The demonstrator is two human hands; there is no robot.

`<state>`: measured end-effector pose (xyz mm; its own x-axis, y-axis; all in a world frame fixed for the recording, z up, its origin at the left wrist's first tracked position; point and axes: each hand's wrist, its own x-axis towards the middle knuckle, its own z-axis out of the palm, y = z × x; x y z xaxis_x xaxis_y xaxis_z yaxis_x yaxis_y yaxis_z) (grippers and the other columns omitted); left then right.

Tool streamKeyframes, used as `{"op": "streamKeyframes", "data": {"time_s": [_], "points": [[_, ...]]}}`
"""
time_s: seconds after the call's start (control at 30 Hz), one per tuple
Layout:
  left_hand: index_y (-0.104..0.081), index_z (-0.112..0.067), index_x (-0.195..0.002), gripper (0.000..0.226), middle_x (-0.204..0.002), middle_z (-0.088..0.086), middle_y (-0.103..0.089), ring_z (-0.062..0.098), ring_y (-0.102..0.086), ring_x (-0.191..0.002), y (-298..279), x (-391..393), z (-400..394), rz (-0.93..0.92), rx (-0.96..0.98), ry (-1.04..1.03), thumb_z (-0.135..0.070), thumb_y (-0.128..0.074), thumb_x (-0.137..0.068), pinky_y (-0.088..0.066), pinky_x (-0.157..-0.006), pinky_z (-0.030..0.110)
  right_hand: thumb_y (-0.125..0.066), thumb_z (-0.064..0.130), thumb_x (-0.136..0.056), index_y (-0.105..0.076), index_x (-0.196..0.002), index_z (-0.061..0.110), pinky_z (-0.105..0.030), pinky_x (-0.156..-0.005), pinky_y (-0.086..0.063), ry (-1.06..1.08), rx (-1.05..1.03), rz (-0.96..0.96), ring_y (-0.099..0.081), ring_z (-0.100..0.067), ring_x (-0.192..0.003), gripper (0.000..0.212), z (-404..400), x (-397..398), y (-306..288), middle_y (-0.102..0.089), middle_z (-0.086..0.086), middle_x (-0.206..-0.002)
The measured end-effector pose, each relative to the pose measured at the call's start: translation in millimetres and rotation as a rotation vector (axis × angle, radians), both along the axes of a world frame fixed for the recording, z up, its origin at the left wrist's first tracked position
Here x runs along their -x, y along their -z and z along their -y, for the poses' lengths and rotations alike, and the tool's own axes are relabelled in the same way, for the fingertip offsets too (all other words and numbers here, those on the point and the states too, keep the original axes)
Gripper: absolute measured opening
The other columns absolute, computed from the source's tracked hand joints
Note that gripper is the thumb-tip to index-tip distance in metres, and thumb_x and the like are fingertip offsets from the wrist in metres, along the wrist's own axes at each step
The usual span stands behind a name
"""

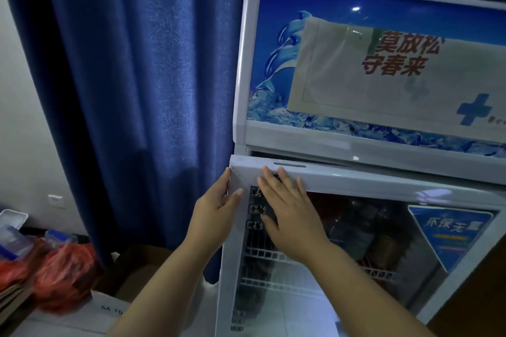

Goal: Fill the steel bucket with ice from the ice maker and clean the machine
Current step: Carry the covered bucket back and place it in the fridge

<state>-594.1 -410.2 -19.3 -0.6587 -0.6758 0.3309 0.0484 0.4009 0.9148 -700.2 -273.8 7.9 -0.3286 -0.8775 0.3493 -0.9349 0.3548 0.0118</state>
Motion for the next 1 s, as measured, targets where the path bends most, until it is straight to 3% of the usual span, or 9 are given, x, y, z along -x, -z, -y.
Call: {"op": "streamKeyframes", "data": {"time_s": [0.17, 0.4, 0.57, 0.77, 1.0], "points": [[-0.03, -0.038, -0.146, 0.057, -0.139, -0.013, -0.05, 0.003, -0.051, -0.122, 3.2, 18.6, 8.4, 0.059, 0.034, 0.0, -0.035, -0.053, -0.093, -0.045, -0.103, 0.037, -0.039, 0.032, -0.098, 0.004, -0.151, 0.022, -0.034, -0.11, 0.023, -0.015, -0.029, -0.019, 0.031, -0.01, -0.138, 0.069, 7.6, 20.0, 1.4, 0.025, 0.014, -0.15], [-0.027, -0.043, -0.144, 0.057, -0.14, -0.003, -0.051, 0.014, -0.051, -0.126, 6.9, 36.2, 16.7, 0.107, 0.093, -0.049, -0.038, -0.05, -0.092, -0.045, -0.102, 0.041, -0.042, 0.03, -0.09, -0.011, -0.151, 0.015, -0.037, -0.117, 0.014, -0.025, 0.011, -0.034, 0.018, -0.013, -0.143, 0.07, 16.3, 39.1, 10.6, 0.006, 0.007, -0.156], [-0.023, -0.037, -0.148, 0.062, -0.149, -0.007, -0.04, 0.012, -0.042, -0.133, 7.4, 44.7, 18.1, 0.115, 0.131, -0.085, -0.031, -0.053, -0.093, -0.04, -0.107, 0.04, -0.045, 0.027, -0.095, -0.002, -0.151, 0.018, -0.033, -0.113, 0.017, -0.06, -0.004, -0.029, 0.023, -0.012, -0.142, 0.071, 16.7, 44.6, 6.6, 0.015, 0.011, -0.155], [-0.026, -0.036, -0.147, 0.062, -0.148, -0.004, -0.041, 0.015, -0.044, -0.131, 6.4, 50.4, 19.2, 0.122, 0.126, -0.098, -0.023, -0.054, -0.093, -0.041, -0.106, 0.039, -0.041, 0.031, -0.098, 0.006, -0.151, 0.022, -0.028, -0.111, 0.021, -0.074, -0.03, -0.006, 0.031, -0.007, -0.136, 0.071, 16.0, 46.4, -1.0, 0.023, 0.015, -0.151], [-0.039, -0.037, -0.141, 0.06, -0.142, -0.011, -0.048, 0.008, -0.044, -0.13, 8.1, 41.1, 19.6, 0.08, 0.084, -0.053, -0.039, -0.058, -0.084, -0.043, -0.105, 0.041, -0.043, 0.033, -0.098, -0.006, -0.152, 0.023, -0.026, -0.115, 0.014, -0.101, 0.033, 0.112, 0.015, -0.004, -0.143, 0.066, 12.8, 41.3, -10.9, -0.002, 0.011, -0.159]]}}
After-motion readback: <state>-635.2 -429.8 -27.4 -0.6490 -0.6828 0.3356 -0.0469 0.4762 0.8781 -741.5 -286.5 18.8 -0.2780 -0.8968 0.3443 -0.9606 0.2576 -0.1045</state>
